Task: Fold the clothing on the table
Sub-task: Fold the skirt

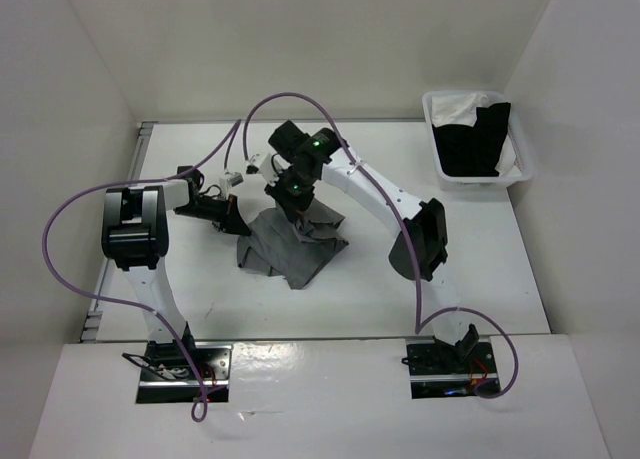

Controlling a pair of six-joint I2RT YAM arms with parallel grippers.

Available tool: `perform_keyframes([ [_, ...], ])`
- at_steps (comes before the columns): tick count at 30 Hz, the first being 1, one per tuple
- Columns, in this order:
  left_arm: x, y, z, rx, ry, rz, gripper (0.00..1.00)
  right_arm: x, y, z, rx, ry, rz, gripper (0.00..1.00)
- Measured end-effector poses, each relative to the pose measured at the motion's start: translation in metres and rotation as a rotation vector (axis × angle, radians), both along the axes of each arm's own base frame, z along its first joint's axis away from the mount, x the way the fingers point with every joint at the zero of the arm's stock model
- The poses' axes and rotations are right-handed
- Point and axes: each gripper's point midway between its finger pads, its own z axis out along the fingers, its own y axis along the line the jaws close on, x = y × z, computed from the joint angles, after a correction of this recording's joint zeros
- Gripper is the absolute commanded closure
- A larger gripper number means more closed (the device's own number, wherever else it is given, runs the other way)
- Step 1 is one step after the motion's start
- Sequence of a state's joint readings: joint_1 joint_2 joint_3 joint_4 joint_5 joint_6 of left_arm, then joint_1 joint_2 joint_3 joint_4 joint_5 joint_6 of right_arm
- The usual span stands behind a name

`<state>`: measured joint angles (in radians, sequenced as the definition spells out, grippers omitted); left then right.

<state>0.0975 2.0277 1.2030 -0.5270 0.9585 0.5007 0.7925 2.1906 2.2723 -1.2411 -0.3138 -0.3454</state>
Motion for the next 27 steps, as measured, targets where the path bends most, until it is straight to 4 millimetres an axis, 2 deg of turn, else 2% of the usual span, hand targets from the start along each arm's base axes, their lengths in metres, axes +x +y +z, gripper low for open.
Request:
perform_keyframes([
  [9, 0.000, 0.003, 0.000, 0.001, -0.007, -0.002, 1.00, -0.025, 0.018, -0.032, -0.057, 0.058, 0.076, 1.00],
  [16, 0.000, 0.002, 0.000, -0.014, 0.007, -0.004, 1.00, -0.040, 0.043, -0.034, -0.039, 0.065, 0.132, 1.00],
  [23, 0.000, 0.001, 0.000, -0.018, 0.008, -0.005, 1.00, -0.036, 0.061, -0.026, 0.012, 0.049, 0.144, 0.98],
  [27, -0.001, 0.001, 0.000, -0.019, 0.009, -0.006, 1.00, -0.037, 0.070, -0.028, 0.029, 0.060, 0.148, 0.86],
])
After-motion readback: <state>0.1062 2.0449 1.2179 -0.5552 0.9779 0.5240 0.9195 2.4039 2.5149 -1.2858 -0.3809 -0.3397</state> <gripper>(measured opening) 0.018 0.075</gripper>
